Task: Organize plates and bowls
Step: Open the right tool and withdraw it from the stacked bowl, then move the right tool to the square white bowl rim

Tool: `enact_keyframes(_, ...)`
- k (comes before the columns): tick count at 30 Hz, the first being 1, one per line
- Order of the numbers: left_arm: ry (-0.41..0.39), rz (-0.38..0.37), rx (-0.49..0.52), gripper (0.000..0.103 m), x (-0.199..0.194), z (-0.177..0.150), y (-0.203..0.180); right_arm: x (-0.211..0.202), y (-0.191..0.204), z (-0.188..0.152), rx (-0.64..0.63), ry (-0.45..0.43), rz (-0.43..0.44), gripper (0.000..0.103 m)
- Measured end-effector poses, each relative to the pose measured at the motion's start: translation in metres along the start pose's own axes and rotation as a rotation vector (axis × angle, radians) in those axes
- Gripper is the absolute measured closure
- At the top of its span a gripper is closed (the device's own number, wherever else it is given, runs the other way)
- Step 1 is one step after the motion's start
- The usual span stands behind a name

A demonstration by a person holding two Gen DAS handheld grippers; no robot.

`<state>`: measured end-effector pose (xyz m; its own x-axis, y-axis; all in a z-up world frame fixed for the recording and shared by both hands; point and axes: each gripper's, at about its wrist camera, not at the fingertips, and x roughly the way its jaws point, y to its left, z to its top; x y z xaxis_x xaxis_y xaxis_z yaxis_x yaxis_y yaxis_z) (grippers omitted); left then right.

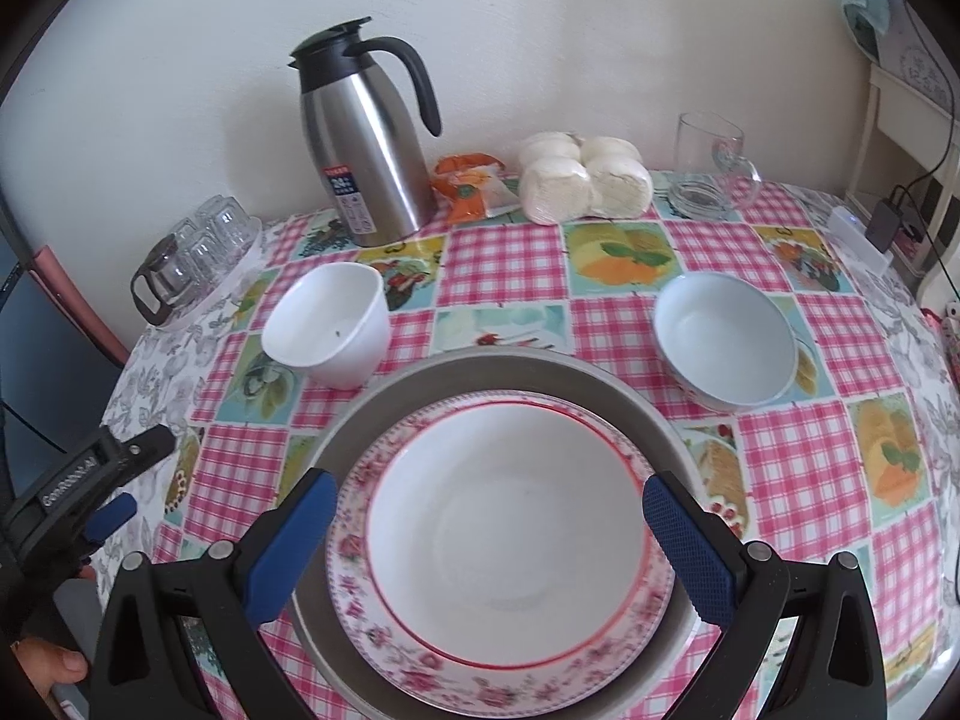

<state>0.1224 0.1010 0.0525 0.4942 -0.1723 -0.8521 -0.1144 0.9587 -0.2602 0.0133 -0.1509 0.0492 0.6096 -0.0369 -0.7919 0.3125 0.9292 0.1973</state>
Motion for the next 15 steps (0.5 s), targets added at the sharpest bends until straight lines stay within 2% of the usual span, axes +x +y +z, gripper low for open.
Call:
enact_keyframes(8, -0.026, -0.045, -0.014, 0.009, 0.010, 0.011, 0.000, 0.008, 0.019, 0.003, -0.020, -0.015, 0.016, 0.000)
enact_keyframes(15, -0.028, -0.123, -0.023, 0.009, 0.019, 0.021, -0.006, 0.016, 0.024, 0.008, -0.005, -0.031, 0.029, 0.000)
